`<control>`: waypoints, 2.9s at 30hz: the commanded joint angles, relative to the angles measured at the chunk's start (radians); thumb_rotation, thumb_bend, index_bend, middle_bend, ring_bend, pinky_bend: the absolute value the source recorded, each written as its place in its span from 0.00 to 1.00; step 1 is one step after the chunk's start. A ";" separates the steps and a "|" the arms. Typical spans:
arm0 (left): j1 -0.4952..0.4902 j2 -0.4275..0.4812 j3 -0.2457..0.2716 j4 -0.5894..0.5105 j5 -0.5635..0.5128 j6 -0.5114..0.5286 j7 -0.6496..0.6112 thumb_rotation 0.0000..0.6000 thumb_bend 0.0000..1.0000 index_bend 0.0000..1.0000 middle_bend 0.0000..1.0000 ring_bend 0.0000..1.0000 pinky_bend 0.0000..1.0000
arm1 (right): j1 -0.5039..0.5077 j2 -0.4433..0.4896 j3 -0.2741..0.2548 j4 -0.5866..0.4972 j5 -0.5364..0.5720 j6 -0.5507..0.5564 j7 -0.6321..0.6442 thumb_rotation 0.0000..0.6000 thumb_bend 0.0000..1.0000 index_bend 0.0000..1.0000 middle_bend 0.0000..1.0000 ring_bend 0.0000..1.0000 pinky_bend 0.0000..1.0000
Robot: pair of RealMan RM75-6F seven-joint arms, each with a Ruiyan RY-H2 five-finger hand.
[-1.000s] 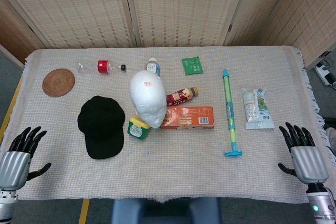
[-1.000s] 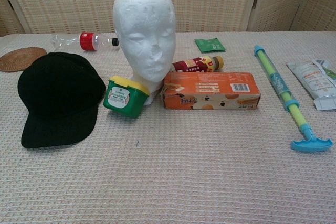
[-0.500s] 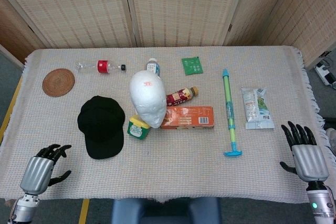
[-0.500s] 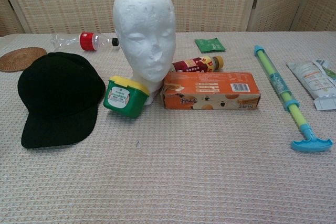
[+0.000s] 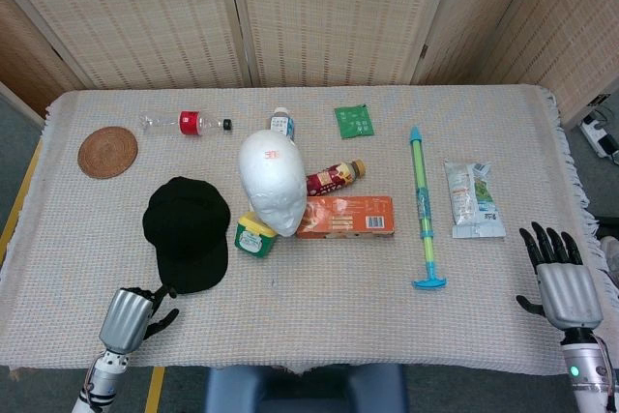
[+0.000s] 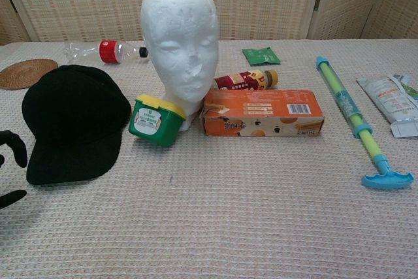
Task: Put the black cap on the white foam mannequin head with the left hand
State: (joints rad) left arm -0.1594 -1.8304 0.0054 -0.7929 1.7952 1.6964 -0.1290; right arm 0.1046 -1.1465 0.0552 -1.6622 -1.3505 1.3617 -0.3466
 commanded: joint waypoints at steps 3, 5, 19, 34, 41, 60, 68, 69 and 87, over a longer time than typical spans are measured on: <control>-0.046 -0.133 -0.017 0.193 -0.026 -0.009 -0.072 1.00 0.24 0.56 1.00 1.00 1.00 | 0.015 -0.010 0.008 0.015 0.037 -0.033 -0.010 1.00 0.05 0.00 0.00 0.00 0.00; -0.055 -0.171 -0.018 0.253 -0.039 -0.024 -0.097 1.00 0.25 0.56 1.00 1.00 1.00 | 0.021 -0.014 0.017 0.022 0.056 -0.040 -0.010 1.00 0.05 0.00 0.00 0.00 0.00; -0.069 -0.307 0.007 0.509 -0.076 -0.012 -0.143 1.00 0.25 0.54 1.00 1.00 1.00 | 0.024 -0.005 0.016 0.014 0.064 -0.040 0.007 1.00 0.05 0.00 0.00 0.00 0.00; -0.113 -0.362 -0.006 0.626 -0.139 -0.087 -0.103 1.00 0.29 0.54 1.00 1.00 1.00 | 0.029 0.018 0.016 -0.009 0.088 -0.056 0.024 1.00 0.05 0.00 0.00 0.00 0.00; -0.124 -0.360 -0.013 0.648 -0.165 -0.109 -0.085 1.00 0.32 0.54 1.00 1.00 1.00 | 0.031 0.036 0.007 -0.024 0.081 -0.069 0.042 1.00 0.05 0.00 0.00 0.00 0.00; -0.241 -0.248 -0.110 0.631 -0.267 0.051 -0.102 1.00 0.48 0.69 1.00 1.00 1.00 | 0.035 0.062 -0.014 -0.049 0.058 -0.085 0.069 1.00 0.05 0.00 0.00 0.00 0.00; -0.356 -0.149 -0.216 0.569 -0.349 0.140 -0.122 1.00 0.49 0.69 1.00 1.00 1.00 | 0.041 0.057 -0.023 -0.048 0.062 -0.099 0.049 1.00 0.05 0.00 0.00 0.00 0.00; -0.377 -0.131 -0.235 0.555 -0.362 0.148 -0.121 1.00 0.49 0.69 1.00 1.00 1.00 | 0.042 0.056 -0.024 -0.050 0.063 -0.100 0.045 1.00 0.05 0.00 0.00 0.00 0.00; -0.582 0.091 -0.301 0.156 -0.329 0.235 0.124 1.00 0.49 0.69 1.00 1.00 1.00 | 0.048 0.052 -0.028 -0.053 0.073 -0.107 0.038 1.00 0.05 0.00 0.00 0.00 0.00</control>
State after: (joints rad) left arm -0.7110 -1.7654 -0.3177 -0.5669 1.4243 1.9154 -0.0731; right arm 0.1533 -1.0958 0.0266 -1.7142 -1.2768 1.2538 -0.3114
